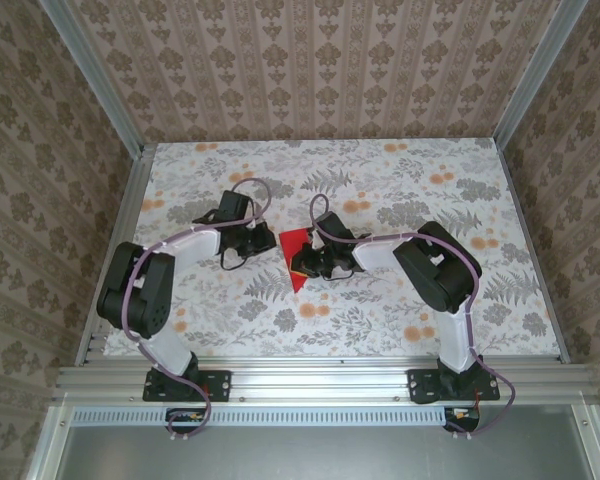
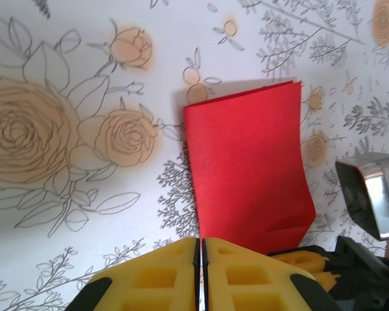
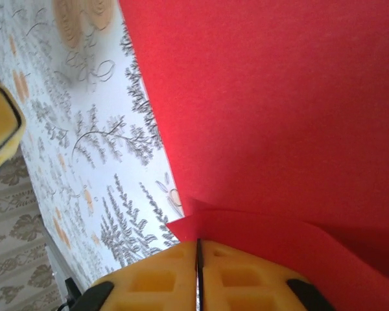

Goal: Fold a paper plane with a square sheet of paper (pick it up from the middle)
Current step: Third fold the triangle at the center of the table.

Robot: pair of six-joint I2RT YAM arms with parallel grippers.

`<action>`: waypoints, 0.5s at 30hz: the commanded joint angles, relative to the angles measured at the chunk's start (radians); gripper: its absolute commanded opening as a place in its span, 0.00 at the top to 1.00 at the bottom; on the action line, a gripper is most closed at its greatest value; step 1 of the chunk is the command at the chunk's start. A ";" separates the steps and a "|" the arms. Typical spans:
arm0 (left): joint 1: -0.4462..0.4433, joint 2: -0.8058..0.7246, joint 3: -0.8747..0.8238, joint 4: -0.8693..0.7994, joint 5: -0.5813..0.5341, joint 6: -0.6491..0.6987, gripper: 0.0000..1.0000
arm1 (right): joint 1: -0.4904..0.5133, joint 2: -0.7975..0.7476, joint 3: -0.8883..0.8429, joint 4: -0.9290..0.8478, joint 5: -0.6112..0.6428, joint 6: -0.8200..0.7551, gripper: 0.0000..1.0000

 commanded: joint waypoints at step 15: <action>-0.046 0.036 -0.032 0.032 0.157 0.016 0.90 | 0.002 0.045 -0.025 -0.092 0.075 -0.014 1.00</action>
